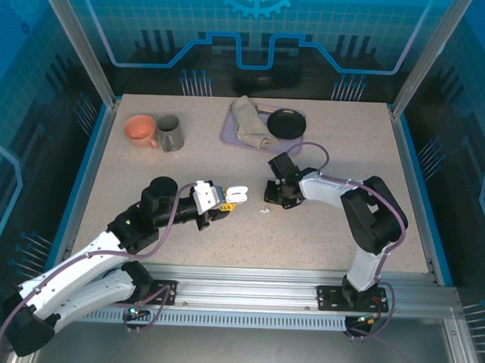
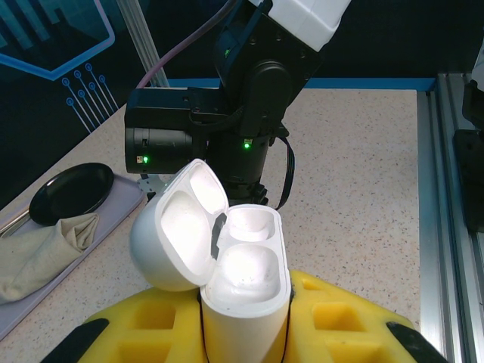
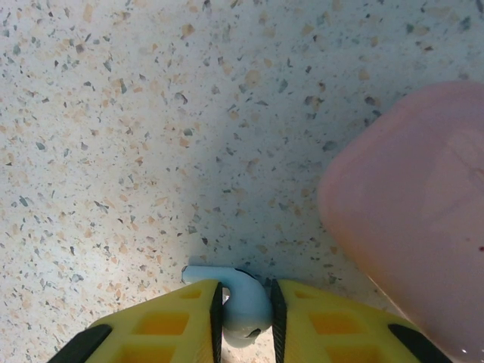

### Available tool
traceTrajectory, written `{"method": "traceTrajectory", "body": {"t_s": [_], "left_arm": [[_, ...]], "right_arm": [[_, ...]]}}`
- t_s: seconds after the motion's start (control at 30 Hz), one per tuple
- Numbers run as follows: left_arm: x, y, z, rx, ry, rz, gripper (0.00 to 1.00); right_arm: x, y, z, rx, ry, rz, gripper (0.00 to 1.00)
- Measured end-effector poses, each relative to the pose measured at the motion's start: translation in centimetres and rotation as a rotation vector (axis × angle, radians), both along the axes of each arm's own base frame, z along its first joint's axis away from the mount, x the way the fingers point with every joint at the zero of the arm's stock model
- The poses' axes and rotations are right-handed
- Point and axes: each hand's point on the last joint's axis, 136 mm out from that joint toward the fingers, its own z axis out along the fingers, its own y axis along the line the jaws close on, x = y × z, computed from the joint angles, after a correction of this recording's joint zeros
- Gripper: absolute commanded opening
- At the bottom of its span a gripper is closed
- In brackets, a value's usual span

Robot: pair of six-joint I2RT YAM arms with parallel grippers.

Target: Insert the wireless bluetooth earbuds into the charging case

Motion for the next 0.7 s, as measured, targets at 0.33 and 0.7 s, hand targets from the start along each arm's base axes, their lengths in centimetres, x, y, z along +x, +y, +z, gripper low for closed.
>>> {"method": "traceTrajectory", "body": {"t_s": [0.33,0.7], "left_arm": [[0.0,0.0,0.0,0.000,0.001,0.000,0.00],[0.1,-0.1,-0.3,0.004,0.010,0.001,0.00]], "right_arm": [[0.3,0.1,0.1,-0.007,-0.033,0.044,0.23],[0.0,-0.3,3.3,-0.001,-0.181,0.161,0.22]]}}
